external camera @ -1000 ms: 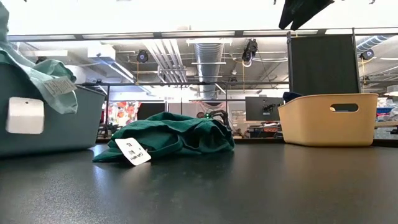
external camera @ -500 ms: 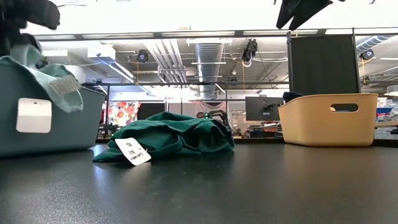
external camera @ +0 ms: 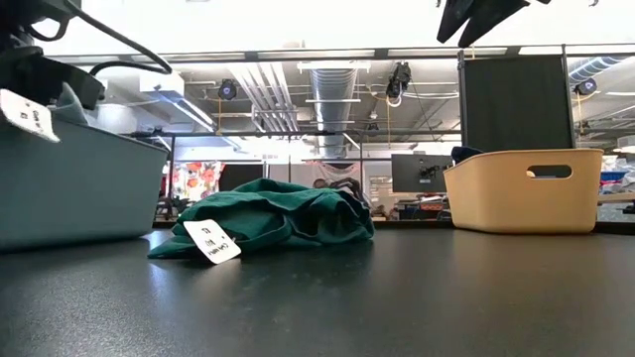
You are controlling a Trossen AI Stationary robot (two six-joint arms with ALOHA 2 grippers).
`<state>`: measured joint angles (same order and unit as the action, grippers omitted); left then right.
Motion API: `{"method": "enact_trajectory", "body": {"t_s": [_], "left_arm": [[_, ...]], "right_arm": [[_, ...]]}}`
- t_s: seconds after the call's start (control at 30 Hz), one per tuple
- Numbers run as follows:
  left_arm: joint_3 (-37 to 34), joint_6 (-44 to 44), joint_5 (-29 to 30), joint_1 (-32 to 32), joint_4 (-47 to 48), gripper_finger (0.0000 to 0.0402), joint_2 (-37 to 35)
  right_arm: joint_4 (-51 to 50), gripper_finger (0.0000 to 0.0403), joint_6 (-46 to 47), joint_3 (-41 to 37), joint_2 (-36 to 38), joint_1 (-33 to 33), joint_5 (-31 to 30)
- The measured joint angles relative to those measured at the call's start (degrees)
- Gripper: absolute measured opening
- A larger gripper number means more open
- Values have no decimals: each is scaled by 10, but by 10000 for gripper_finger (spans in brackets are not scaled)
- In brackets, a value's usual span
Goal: Sort towels by color in basket
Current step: Put the top light blue towel into the blue bin
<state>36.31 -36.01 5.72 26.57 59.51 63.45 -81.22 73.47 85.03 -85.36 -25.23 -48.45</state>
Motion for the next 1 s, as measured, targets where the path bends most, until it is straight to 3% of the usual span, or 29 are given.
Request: {"method": "enact_trajectory", "body": {"t_s": [0.17, 0.33, 0.53, 0.73, 1.0], "left_arm": [[-6, -9, 4, -1, -13, 0, -13], [37, -4, 32, -4, 11, 0, -32], [67, 35, 55, -59, 44, 0, -51], [12, 64, 56, -122, 41, 0, -42], [-38, 16, 22, -121, -49, 0, 4]], "right_arm": [[14, 206, -11, -5, 0, 0, 0], [21, 206, -15, -11, 0, 0, 0], [27, 206, -15, -14, 0, 0, -2], [28, 206, -15, -15, 0, 0, -2], [59, 206, -44, -16, 0, 0, -2]]}}
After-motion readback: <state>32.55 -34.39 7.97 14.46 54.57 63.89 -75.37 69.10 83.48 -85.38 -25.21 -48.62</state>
